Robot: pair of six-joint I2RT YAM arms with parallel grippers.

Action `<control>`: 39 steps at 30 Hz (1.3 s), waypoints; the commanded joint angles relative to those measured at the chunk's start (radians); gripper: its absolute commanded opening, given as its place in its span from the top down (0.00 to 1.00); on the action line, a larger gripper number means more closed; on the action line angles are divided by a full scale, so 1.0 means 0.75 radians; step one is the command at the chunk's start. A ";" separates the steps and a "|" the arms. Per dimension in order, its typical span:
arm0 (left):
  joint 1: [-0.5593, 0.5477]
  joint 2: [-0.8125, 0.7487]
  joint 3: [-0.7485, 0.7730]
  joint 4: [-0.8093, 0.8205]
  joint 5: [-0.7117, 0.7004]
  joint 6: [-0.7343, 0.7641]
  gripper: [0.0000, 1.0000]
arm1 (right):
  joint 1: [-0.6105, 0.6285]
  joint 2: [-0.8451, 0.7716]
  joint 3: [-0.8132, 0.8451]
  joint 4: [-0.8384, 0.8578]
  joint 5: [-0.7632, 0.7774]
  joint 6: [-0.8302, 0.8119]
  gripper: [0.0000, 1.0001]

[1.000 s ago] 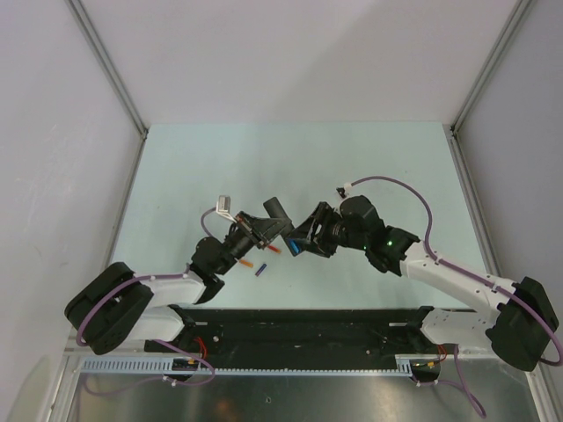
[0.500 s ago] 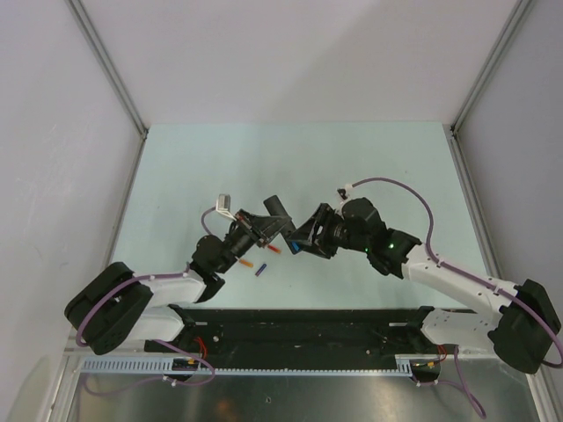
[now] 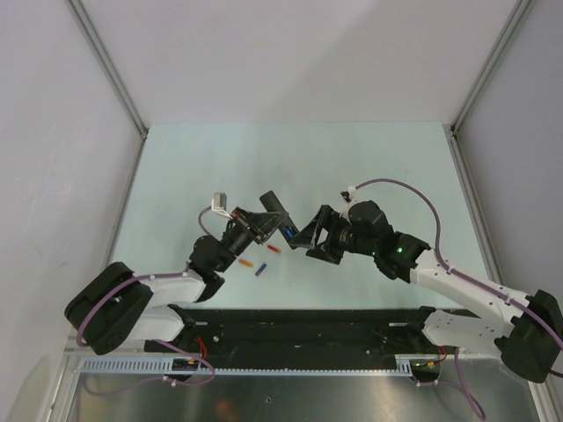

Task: Load the batteries into the remote control
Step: Load the battery into the remote control.

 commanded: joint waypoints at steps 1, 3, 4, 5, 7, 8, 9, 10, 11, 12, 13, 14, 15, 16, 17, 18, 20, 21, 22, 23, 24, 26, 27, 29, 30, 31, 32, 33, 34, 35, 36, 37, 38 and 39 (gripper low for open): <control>0.024 0.011 0.021 0.371 0.028 -0.048 1.00 | -0.008 -0.049 0.059 -0.037 -0.035 -0.121 0.20; 0.035 0.026 0.038 0.373 0.089 -0.091 1.00 | -0.012 -0.033 0.059 -0.021 -0.086 -0.152 0.23; 0.047 0.052 0.048 0.373 0.120 -0.112 1.00 | -0.010 -0.033 0.059 -0.009 -0.100 -0.170 0.23; 0.057 0.068 0.060 0.373 0.203 -0.154 1.00 | -0.010 -0.029 0.059 0.000 -0.124 -0.181 0.23; 0.078 0.125 0.095 0.373 0.273 -0.206 1.00 | -0.012 -0.023 0.059 0.038 -0.151 -0.201 0.24; 0.082 0.144 0.107 0.371 0.314 -0.255 1.00 | -0.010 -0.021 0.059 0.051 -0.178 -0.207 0.25; 0.086 0.164 0.128 0.375 0.381 -0.271 1.00 | -0.014 -0.021 0.059 0.083 -0.192 -0.211 0.25; 0.088 0.187 0.136 0.375 0.415 -0.282 1.00 | -0.014 -0.023 0.061 0.098 -0.206 -0.222 0.25; 0.090 0.195 0.142 0.375 0.437 -0.294 1.00 | -0.016 -0.023 0.059 0.122 -0.233 -0.224 0.25; 0.092 0.199 0.144 0.382 0.472 -0.296 1.00 | -0.023 -0.023 0.059 0.128 -0.239 -0.230 0.25; 0.096 0.201 0.146 0.386 0.486 -0.298 1.00 | -0.029 -0.027 0.061 0.128 -0.241 -0.236 0.26; 0.096 0.202 0.146 0.388 0.499 -0.296 1.00 | -0.037 -0.033 0.059 0.114 -0.247 -0.246 0.27; 0.098 0.199 0.148 0.394 0.521 -0.296 1.00 | -0.051 -0.035 0.059 0.110 -0.251 -0.252 0.28; 0.102 0.199 0.150 0.398 0.535 -0.296 1.00 | -0.057 -0.037 0.059 0.100 -0.251 -0.263 0.28; 0.104 0.197 0.154 0.402 0.552 -0.292 1.00 | -0.063 -0.047 0.059 0.098 -0.256 -0.271 0.31; 0.106 0.191 0.160 0.406 0.568 -0.292 1.00 | -0.072 -0.051 0.059 0.090 -0.258 -0.283 0.32; 0.112 0.181 0.161 0.412 0.595 -0.284 1.00 | -0.090 -0.064 0.059 0.084 -0.266 -0.299 0.34; 0.116 0.165 0.152 0.416 0.599 -0.278 1.00 | -0.096 -0.070 0.059 0.083 -0.266 -0.306 0.35; 0.119 0.159 0.146 0.414 0.603 -0.265 1.00 | -0.102 -0.078 0.059 0.079 -0.256 -0.312 0.36; 0.121 0.148 0.142 0.416 0.603 -0.257 1.00 | -0.104 -0.086 0.059 0.069 -0.247 -0.318 0.36; 0.129 0.134 0.132 0.416 0.605 -0.247 1.00 | -0.104 -0.102 0.059 0.067 -0.241 -0.328 0.36; 0.135 0.132 0.126 0.414 0.607 -0.235 1.00 | -0.106 -0.115 0.059 0.055 -0.219 -0.336 0.36; 0.137 0.132 0.126 0.416 0.613 -0.233 1.00 | -0.106 -0.117 0.059 0.051 -0.217 -0.338 0.36; 0.137 0.136 0.134 0.416 0.630 -0.231 1.00 | -0.098 -0.107 0.059 0.055 -0.225 -0.338 0.36; 0.137 0.134 0.140 0.416 0.636 -0.233 1.00 | -0.098 -0.095 0.059 0.061 -0.229 -0.336 0.36; 0.137 0.134 0.142 0.416 0.638 -0.237 1.00 | -0.094 -0.088 0.059 0.063 -0.231 -0.336 0.37; 0.139 0.132 0.142 0.418 0.638 -0.237 1.00 | -0.088 -0.084 0.059 0.067 -0.229 -0.336 0.38; 0.139 0.130 0.142 0.418 0.638 -0.237 1.00 | -0.084 -0.080 0.059 0.071 -0.233 -0.338 0.39; 0.139 0.128 0.142 0.418 0.638 -0.237 1.00 | -0.078 -0.072 0.059 0.077 -0.233 -0.344 0.40; 0.139 0.124 0.142 0.418 0.636 -0.239 1.00 | -0.074 -0.064 0.059 0.083 -0.235 -0.347 0.40; 0.141 0.124 0.140 0.418 0.638 -0.241 1.00 | -0.064 -0.060 0.059 0.083 -0.237 -0.344 0.41; 0.141 0.122 0.140 0.418 0.638 -0.241 1.00 | -0.062 -0.043 0.059 0.083 -0.237 -0.347 0.43; 0.141 0.114 0.140 0.418 0.638 -0.241 1.00 | -0.057 -0.037 0.059 0.073 -0.237 -0.347 0.44; 0.145 0.112 0.142 0.418 0.638 -0.241 1.00 | -0.053 -0.033 0.059 0.069 -0.237 -0.351 0.46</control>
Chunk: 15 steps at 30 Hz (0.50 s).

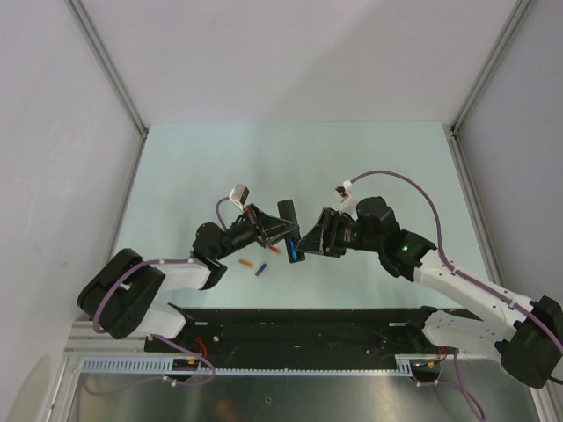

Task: Load the batteries into the remote control
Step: Load the battery into the remote control.

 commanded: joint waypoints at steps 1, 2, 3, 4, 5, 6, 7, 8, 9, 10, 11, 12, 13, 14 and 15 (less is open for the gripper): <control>0.016 -0.053 0.029 0.391 0.026 0.014 1.00 | 0.025 0.029 0.053 0.019 -0.004 -0.032 0.48; 0.016 -0.061 0.029 0.391 0.026 0.014 1.00 | 0.031 0.036 0.053 0.017 -0.004 -0.034 0.49; 0.018 -0.065 0.029 0.391 0.024 0.014 1.00 | 0.035 0.040 0.055 0.017 -0.002 -0.036 0.50; 0.019 -0.067 0.031 0.391 0.022 0.014 1.00 | 0.039 0.040 0.053 0.015 0.000 -0.040 0.50; 0.019 -0.069 0.031 0.391 0.024 0.014 1.00 | 0.039 0.048 0.053 0.015 0.002 -0.038 0.50; 0.019 -0.075 0.033 0.391 0.024 0.014 1.00 | 0.039 0.050 0.055 0.011 0.002 -0.040 0.50; 0.019 -0.075 0.035 0.391 0.024 0.014 1.00 | 0.043 0.050 0.053 0.011 0.005 -0.042 0.50; 0.019 -0.077 0.037 0.391 0.026 0.012 1.00 | 0.045 0.056 0.053 0.013 0.003 -0.040 0.50; 0.019 -0.079 0.039 0.391 0.026 0.012 1.00 | 0.048 0.058 0.053 0.013 0.005 -0.042 0.50; 0.019 -0.079 0.041 0.391 0.026 0.010 1.00 | 0.052 0.060 0.053 0.009 0.009 -0.042 0.51; 0.019 -0.079 0.041 0.391 0.024 0.008 1.00 | 0.052 0.066 0.053 0.009 0.009 -0.042 0.51; 0.019 -0.081 0.044 0.391 0.026 0.010 1.00 | 0.054 0.072 0.053 0.009 0.013 -0.044 0.52; 0.019 -0.083 0.044 0.391 0.026 0.010 1.00 | 0.056 0.079 0.053 0.001 0.013 -0.044 0.52; 0.019 -0.085 0.044 0.391 0.026 0.010 1.00 | 0.056 0.083 0.053 0.003 0.013 -0.042 0.52; 0.019 -0.088 0.042 0.391 0.026 0.010 1.00 | 0.058 0.087 0.053 0.001 0.013 -0.040 0.52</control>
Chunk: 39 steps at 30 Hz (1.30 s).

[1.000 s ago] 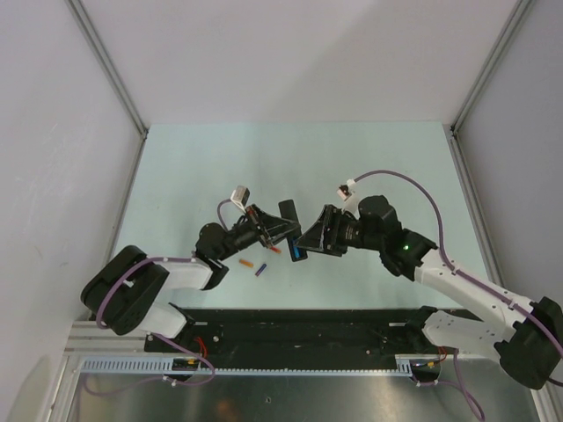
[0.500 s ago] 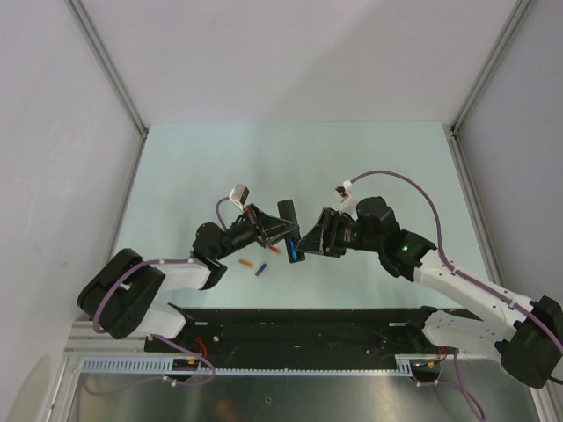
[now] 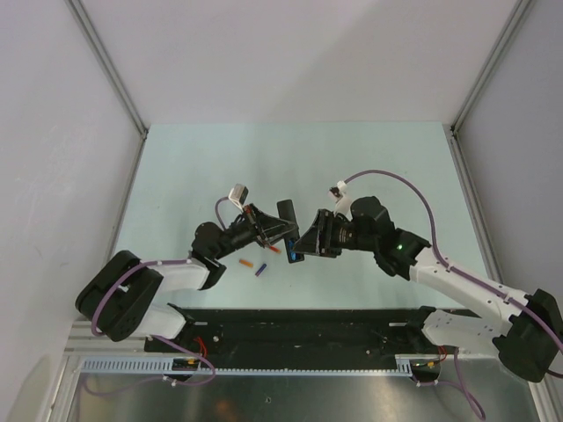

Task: Load the batteries into the remote control
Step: Load the battery into the remote control, then adjust the battery at the center of the board.

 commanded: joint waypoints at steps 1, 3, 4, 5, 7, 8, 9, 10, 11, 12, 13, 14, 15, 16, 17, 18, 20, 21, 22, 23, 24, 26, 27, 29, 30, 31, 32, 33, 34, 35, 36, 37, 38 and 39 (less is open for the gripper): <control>0.007 -0.059 0.041 0.419 0.007 0.000 1.00 | 0.015 0.029 0.037 -0.019 0.013 -0.032 0.52; 0.009 -0.061 0.033 0.419 0.003 0.004 1.00 | 0.015 0.015 0.039 -0.015 0.003 -0.034 0.51; 0.011 -0.061 0.029 0.419 0.005 0.008 1.00 | 0.013 0.004 0.037 -0.001 0.002 -0.024 0.49; 0.013 -0.059 0.015 0.419 0.005 0.015 1.00 | 0.003 -0.010 0.037 0.010 -0.002 -0.017 0.47; 0.028 -0.059 -0.003 0.419 0.001 0.019 1.00 | -0.018 -0.057 0.039 0.028 -0.024 0.009 0.35; 0.034 -0.057 -0.020 0.419 -0.001 0.023 1.00 | -0.032 -0.071 0.041 0.030 -0.036 0.019 0.31; 0.050 -0.057 -0.030 0.419 -0.001 0.033 1.00 | -0.058 -0.092 0.045 0.030 -0.057 0.021 0.24; 0.058 -0.059 -0.038 0.419 -0.001 0.031 1.00 | -0.073 -0.122 0.051 0.010 -0.061 0.019 0.21; 0.069 -0.063 -0.054 0.419 -0.001 0.033 1.00 | -0.085 -0.141 0.059 -0.013 -0.059 -0.007 0.20; 0.093 -0.069 -0.063 0.417 0.007 0.041 1.00 | -0.111 -0.155 0.074 -0.059 -0.045 -0.023 0.18; 0.107 -0.075 -0.073 0.419 0.011 0.043 1.00 | -0.124 -0.176 0.076 -0.086 -0.030 -0.044 0.18; 0.144 -0.098 -0.099 0.417 0.013 0.043 1.00 | -0.136 -0.180 0.074 -0.121 0.022 -0.078 0.18; 0.165 -0.116 -0.114 0.419 0.015 0.049 1.00 | -0.142 -0.178 0.076 -0.188 0.065 -0.103 0.19; 0.185 -0.135 -0.132 0.417 0.023 0.059 1.00 | -0.138 -0.168 0.074 -0.219 0.108 -0.132 0.20; 0.234 -0.155 -0.173 0.417 0.030 0.068 1.00 | -0.124 -0.127 0.076 -0.250 0.220 -0.203 0.21; 0.259 -0.206 -0.200 0.411 0.042 0.072 1.00 | -0.082 -0.094 0.074 -0.311 0.290 -0.234 0.25; 0.336 -0.265 -0.291 0.374 0.052 0.074 1.00 | -0.028 0.026 0.074 -0.344 0.466 -0.283 0.30; 0.359 -0.330 -0.320 0.354 0.060 0.084 1.00 | 0.004 0.067 0.076 -0.350 0.523 -0.328 0.32; 0.381 -0.378 -0.343 0.266 0.085 0.096 1.00 | 0.068 0.110 0.074 -0.346 0.583 -0.345 0.33; 0.422 -0.427 -0.386 0.203 0.093 0.111 1.00 | 0.090 0.155 0.076 -0.334 0.638 -0.357 0.34; 0.435 -0.547 -0.404 0.050 0.095 0.149 1.00 | 0.133 0.231 0.076 -0.295 0.661 -0.385 0.34; 0.451 -0.682 -0.421 -0.161 0.087 0.253 1.00 | 0.156 0.343 0.084 -0.234 0.720 -0.408 0.35; 0.449 -0.843 -0.413 -0.395 0.079 0.294 1.00 | 0.160 0.382 0.098 -0.211 0.722 -0.451 0.36; 0.451 -0.954 -0.372 -0.581 0.060 0.385 1.00 | 0.166 0.484 0.123 -0.146 0.749 -0.494 0.36; 0.449 -0.943 -0.357 -0.626 0.085 0.389 1.00 | 0.166 0.515 0.137 -0.124 0.749 -0.545 0.37; 0.447 -0.930 -0.335 -0.642 0.115 0.385 1.00 | 0.177 0.544 0.166 -0.099 0.753 -0.573 0.37; 0.447 -0.924 -0.335 -0.653 0.122 0.371 1.00 | 0.181 0.577 0.184 -0.058 0.757 -0.600 0.37; 0.447 -0.926 -0.341 -0.653 0.118 0.360 1.00 | 0.185 0.632 0.198 -0.040 0.761 -0.653 0.37; 0.449 -0.940 -0.349 -0.653 0.118 0.352 1.00 | 0.191 0.660 0.227 -0.019 0.777 -0.678 0.36; 0.449 -0.943 -0.349 -0.655 0.122 0.350 1.00 | 0.197 0.683 0.241 0.011 0.792 -0.696 0.35; 0.449 -0.945 -0.349 -0.655 0.124 0.348 1.00 | 0.201 0.714 0.252 0.028 0.804 -0.719 0.35; 0.449 -0.945 -0.345 -0.657 0.128 0.344 1.00 | 0.207 0.720 0.258 0.048 0.831 -0.759 0.33; 0.449 -0.949 -0.341 -0.659 0.132 0.338 1.00 | 0.224 0.724 0.260 0.101 0.843 -0.782 0.32; 0.449 -0.949 -0.335 -0.659 0.134 0.336 1.00 | 0.226 0.728 0.260 0.126 0.841 -0.803 0.31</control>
